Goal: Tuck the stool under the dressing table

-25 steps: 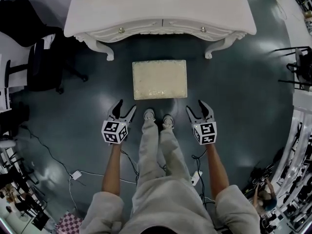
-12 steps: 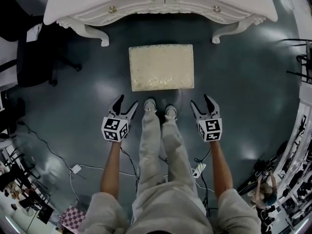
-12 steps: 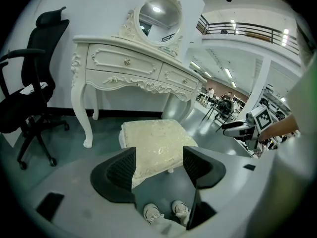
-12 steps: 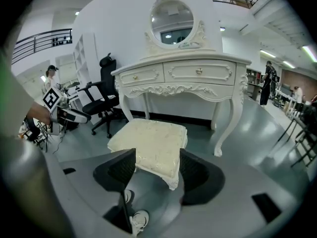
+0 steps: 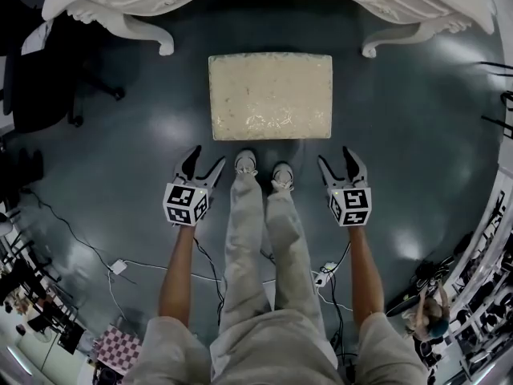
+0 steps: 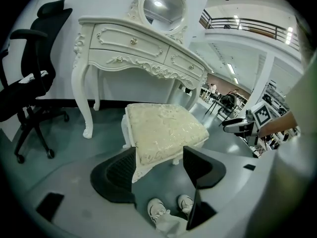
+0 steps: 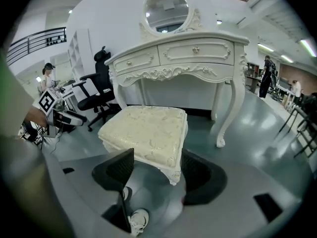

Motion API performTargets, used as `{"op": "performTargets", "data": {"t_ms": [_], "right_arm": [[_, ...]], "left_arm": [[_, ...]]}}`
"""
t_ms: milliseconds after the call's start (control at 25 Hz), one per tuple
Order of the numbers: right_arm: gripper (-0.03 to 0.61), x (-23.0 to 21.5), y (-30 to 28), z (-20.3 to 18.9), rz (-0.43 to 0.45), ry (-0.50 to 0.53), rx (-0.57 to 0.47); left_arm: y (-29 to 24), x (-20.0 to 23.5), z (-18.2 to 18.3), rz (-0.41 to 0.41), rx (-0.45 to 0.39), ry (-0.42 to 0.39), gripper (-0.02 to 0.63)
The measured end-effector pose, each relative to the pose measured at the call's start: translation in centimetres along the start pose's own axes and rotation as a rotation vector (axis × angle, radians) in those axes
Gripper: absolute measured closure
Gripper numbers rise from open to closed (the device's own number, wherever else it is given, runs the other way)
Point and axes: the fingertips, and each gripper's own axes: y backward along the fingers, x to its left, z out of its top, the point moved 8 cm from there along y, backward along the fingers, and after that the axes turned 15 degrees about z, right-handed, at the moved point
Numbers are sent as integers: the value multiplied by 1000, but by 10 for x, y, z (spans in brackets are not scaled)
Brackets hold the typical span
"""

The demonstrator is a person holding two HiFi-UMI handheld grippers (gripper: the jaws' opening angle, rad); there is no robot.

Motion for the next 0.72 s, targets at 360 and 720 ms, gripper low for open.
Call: {"op": "performTargets", "data": {"t_ms": [360, 720], "right_arm": [[258, -17, -36, -28, -4, 2, 31], [258, -37, -68, -57, -1, 12, 66]], "left_arm": [[-39, 10, -33, 6, 35, -26, 337], [-76, 15, -63, 10, 49, -55, 337]]}}
